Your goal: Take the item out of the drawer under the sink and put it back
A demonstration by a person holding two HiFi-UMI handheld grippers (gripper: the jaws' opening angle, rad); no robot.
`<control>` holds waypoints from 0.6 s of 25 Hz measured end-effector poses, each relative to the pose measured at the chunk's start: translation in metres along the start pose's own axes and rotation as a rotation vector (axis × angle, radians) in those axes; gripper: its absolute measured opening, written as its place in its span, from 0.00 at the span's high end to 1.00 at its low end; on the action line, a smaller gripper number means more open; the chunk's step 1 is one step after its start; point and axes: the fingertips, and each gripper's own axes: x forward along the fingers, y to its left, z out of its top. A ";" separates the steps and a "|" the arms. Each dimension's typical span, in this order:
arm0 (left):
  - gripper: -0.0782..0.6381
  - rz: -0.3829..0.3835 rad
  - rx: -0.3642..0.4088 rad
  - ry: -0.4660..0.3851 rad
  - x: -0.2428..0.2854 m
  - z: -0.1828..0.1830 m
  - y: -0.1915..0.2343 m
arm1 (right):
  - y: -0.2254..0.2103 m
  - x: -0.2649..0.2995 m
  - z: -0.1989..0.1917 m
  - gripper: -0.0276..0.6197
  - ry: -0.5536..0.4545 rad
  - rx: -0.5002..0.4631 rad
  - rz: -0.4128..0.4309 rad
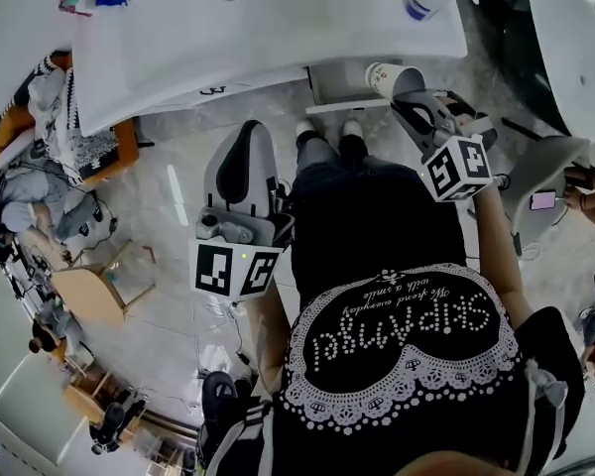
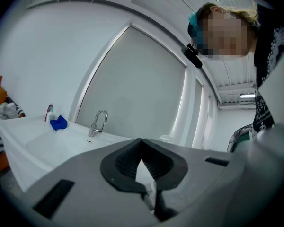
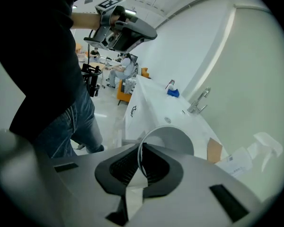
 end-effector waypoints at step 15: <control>0.88 0.082 -0.001 0.031 -0.017 -0.006 0.013 | 0.032 0.079 -0.043 0.92 0.083 -0.057 0.183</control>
